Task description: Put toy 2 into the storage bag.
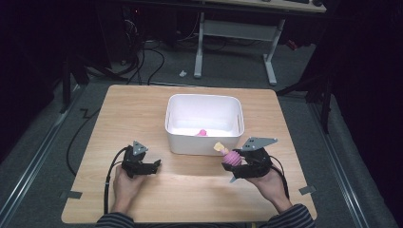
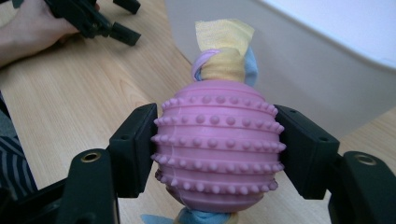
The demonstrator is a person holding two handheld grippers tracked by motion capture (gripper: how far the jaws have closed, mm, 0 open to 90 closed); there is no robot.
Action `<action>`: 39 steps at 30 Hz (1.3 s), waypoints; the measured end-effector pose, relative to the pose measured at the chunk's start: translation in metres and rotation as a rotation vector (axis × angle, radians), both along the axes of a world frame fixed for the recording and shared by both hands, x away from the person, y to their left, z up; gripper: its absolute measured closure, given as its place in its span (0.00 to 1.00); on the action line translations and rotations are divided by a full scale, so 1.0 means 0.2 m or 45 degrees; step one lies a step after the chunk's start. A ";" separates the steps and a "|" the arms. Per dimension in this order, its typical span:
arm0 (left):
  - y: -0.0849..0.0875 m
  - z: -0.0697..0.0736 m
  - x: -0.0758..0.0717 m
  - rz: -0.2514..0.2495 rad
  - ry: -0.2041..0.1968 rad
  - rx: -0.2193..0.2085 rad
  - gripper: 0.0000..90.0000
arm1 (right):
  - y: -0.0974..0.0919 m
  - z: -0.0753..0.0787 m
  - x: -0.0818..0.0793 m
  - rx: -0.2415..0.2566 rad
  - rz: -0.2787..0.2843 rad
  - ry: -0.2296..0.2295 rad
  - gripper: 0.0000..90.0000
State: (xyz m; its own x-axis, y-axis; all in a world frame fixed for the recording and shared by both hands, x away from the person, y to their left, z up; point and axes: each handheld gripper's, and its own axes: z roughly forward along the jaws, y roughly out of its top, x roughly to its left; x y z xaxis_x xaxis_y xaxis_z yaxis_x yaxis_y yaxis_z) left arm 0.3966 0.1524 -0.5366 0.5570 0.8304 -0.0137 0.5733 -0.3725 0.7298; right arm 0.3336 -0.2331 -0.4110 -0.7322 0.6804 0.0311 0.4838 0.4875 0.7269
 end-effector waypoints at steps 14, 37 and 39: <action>0.00 0.00 0.00 0.002 0.000 0.001 0.18 | -0.03 0.18 0.07 0.029 0.000 -0.049 0.39; 0.00 0.00 0.00 0.002 -0.002 0.000 0.18 | -0.06 0.37 0.29 0.030 -0.091 -0.136 0.39; 0.00 0.00 0.00 0.002 -0.001 -0.001 0.18 | -0.05 0.38 0.31 0.027 -0.094 -0.143 0.39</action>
State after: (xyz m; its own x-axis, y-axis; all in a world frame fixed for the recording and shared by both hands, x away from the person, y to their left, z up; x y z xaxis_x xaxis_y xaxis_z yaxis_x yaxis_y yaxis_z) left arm 0.3965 0.1522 -0.5367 0.5557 0.8313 -0.0134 0.5730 -0.3713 0.7306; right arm 0.3953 -0.2437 -0.3358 -0.6800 0.7324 -0.0331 0.4327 0.4374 0.7883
